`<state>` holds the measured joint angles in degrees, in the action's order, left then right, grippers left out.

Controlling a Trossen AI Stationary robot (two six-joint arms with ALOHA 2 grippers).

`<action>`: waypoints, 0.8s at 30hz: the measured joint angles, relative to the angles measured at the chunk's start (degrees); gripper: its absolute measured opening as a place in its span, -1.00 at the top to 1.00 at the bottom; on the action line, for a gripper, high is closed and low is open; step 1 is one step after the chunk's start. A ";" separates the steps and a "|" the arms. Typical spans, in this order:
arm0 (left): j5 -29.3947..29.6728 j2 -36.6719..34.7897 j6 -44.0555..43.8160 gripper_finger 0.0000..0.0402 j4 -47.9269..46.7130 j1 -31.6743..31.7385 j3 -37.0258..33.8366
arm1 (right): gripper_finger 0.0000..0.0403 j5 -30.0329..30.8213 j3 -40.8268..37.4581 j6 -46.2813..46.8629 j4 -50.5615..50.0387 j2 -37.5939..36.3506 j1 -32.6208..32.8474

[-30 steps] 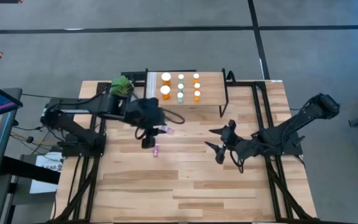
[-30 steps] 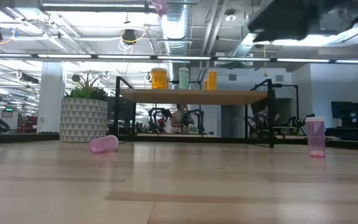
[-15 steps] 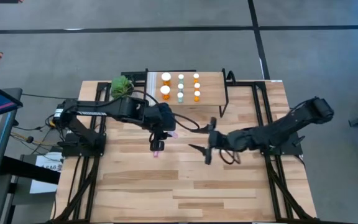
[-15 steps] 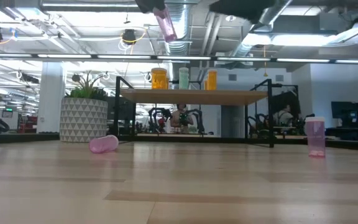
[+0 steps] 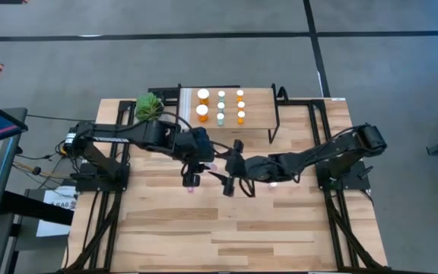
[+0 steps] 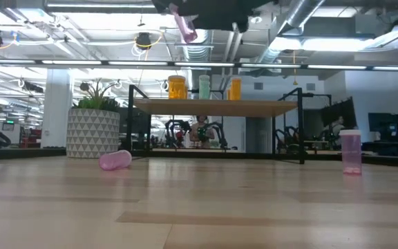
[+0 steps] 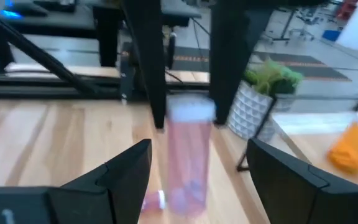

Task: Pick and place medicine bottles onto shelf by color
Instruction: Put the pink pill bottle on the shelf

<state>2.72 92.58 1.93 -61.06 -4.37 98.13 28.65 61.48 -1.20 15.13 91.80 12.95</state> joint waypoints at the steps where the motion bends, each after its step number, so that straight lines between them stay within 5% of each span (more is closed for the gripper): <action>1: 0.00 0.00 0.00 0.49 0.00 -0.15 0.00 | -0.42 -0.86 0.63 0.12 0.04 0.40 -0.10; 8: 0.07 0.00 0.01 0.49 -0.01 -0.80 0.00 | -0.29 -3.29 1.39 1.34 -2.86 0.47 -0.37; 24: 0.07 0.00 0.00 0.49 0.06 -0.77 0.00 | 0.49 -3.35 1.39 2.65 -4.67 0.48 -0.37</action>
<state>2.79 92.58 1.93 -61.00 -5.15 98.13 25.30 62.87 1.45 10.46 92.27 12.58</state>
